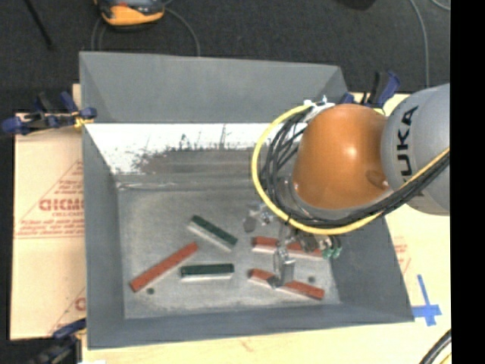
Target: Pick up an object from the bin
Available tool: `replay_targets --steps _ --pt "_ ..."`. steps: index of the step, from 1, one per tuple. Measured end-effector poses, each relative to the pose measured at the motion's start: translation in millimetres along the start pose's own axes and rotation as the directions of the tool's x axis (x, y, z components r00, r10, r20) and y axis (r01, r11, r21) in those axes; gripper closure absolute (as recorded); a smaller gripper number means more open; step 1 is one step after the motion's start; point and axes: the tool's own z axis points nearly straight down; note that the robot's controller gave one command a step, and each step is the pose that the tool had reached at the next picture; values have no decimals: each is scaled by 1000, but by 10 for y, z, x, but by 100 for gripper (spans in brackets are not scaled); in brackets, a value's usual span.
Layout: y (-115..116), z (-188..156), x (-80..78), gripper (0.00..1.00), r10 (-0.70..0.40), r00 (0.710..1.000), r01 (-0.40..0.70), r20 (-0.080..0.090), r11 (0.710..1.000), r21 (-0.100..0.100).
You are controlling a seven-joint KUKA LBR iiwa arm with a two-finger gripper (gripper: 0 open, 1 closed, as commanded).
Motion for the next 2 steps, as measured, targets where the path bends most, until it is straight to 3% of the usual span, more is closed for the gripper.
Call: replay_targets --steps 1,2 --pt "3 2 0 0 1 1000 -1 0 1000 -1" --pt "-214 231 8 0 84 996 -84 9 996 -2"
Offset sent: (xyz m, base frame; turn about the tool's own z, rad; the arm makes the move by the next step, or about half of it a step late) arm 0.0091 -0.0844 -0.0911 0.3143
